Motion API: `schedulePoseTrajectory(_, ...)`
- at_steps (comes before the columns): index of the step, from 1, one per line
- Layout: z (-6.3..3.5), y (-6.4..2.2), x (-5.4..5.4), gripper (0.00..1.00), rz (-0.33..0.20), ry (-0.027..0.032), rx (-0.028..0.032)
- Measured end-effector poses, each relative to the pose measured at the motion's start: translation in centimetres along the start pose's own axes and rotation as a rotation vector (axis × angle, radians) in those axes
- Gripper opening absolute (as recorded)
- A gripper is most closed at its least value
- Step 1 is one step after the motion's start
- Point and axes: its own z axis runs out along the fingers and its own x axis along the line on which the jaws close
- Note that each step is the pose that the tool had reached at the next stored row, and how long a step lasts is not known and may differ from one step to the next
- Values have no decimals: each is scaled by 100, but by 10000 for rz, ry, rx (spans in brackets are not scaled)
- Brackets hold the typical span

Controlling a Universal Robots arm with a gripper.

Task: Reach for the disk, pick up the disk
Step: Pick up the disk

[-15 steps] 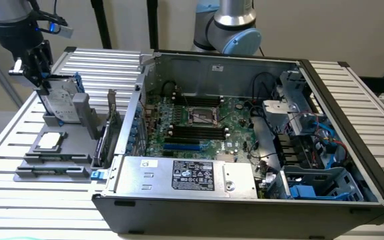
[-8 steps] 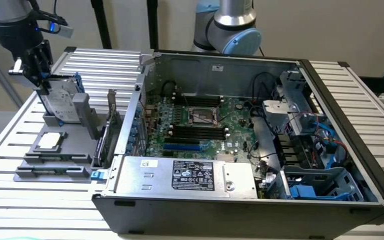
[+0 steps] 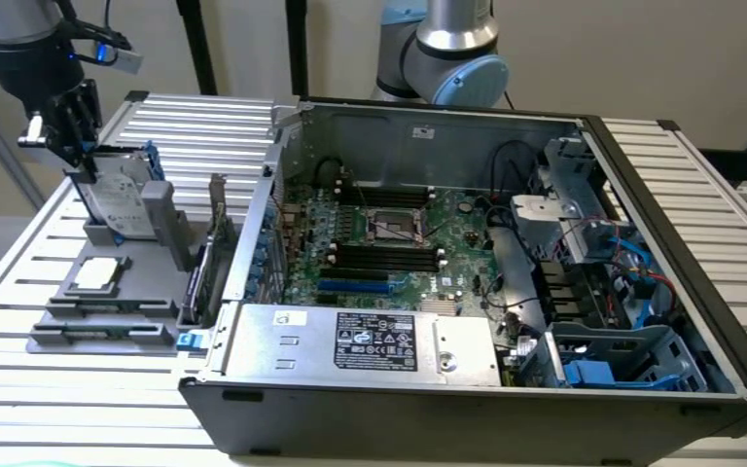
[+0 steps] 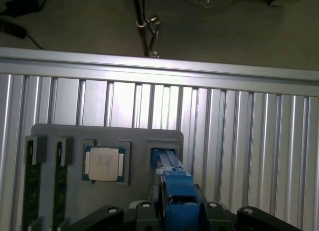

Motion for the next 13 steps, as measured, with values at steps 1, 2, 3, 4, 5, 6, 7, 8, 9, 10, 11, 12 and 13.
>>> schedulePoseTrajectory(1, -1, 0, 1, 36, 0, 0, -2)
schedulePoseTrajectory(2, -1, 0, 5, 36, -1, 0, -2)
schedulePoseTrajectory(3, 0, 1, 11, 36, 0, -2, 0)
schedulePoseTrajectory(4, 0, 1, 19, 36, 0, -3, 1)
schedulePoseTrajectory(5, -1, 2, 28, 36, 1, -4, 0)
schedulePoseTrajectory(6, -1, 2, 37, 36, 0, -4, 1)
schedulePoseTrajectory(7, -1, 3, 45, 36, 1, -5, 1)
schedulePoseTrajectory(8, -1, 3, 51, 36, 0, -5, 1)
schedulePoseTrajectory(9, -1, 3, 53, 36, 1, -6, 0)
schedulePoseTrajectory(10, -1, 3, 53, 36, 2, -4, 0)
schedulePoseTrajectory(11, -1, 3, 53, 34, 1, -6, 1)
schedulePoseTrajectory(12, -1, 3, 53, 34, 1, -6, 0)
schedulePoseTrajectory(13, -1, 3, 54, 33, 0, -6, 0)
